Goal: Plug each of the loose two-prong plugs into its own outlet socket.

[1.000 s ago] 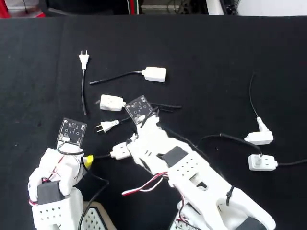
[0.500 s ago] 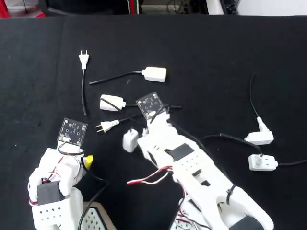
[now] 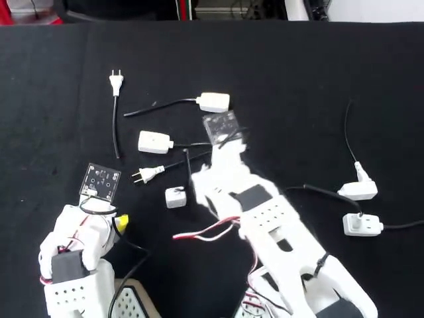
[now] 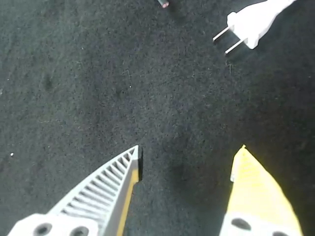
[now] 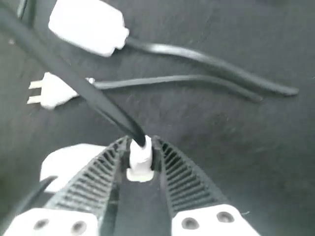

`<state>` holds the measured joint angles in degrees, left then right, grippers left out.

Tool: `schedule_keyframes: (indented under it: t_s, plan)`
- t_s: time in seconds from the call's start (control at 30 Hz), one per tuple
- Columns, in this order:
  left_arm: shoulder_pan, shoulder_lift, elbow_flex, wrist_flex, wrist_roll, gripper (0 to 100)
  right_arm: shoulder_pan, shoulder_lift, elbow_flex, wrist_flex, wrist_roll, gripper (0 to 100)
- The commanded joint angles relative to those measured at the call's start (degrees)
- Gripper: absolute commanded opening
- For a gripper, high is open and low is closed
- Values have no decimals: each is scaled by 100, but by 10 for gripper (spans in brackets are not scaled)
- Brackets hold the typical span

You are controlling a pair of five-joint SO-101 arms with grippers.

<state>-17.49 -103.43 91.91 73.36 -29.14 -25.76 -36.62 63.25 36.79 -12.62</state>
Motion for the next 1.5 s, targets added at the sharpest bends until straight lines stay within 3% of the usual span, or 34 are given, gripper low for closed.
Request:
schedule_keyframes:
  t_s: [0.0, 0.2, 0.43, 0.53, 0.67, 0.77, 0.87, 0.97, 1.13, 1.47]
  plan:
    - [92, 0, -48, 9, -26, 296, 642, -84, -479, -220, -123, 11]
    - [1103, -9, -356, 70, -9, 296, 985, -75, -532, -475, -123, 11]
    - [3459, 53, -145, -1204, 62, 300, 1952, -75, -787, -624, -255, 11]
    - [4066, 53, -22, -1556, 360, 300, 2031, -75, -769, -615, -273, 11]
    - [3749, 53, -374, -1574, 431, 300, 2101, -84, -848, -404, -281, 11]
    - [3679, 53, -426, -1749, 949, 300, 2101, -84, -910, -378, -281, 11]
    - [3644, 53, -40, -2664, 2048, 300, 2127, -84, -919, -378, -290, 11]
    - [3618, 79, 585, -3657, 2576, 301, 2127, -84, -875, -378, -290, 11]
    - [2862, 352, 470, -4062, 3270, 300, 2127, -84, -910, -202, -290, 11]
    - [2404, 651, 259, -3903, 3411, 300, 2136, -1262, -752, -62, -545, 11]
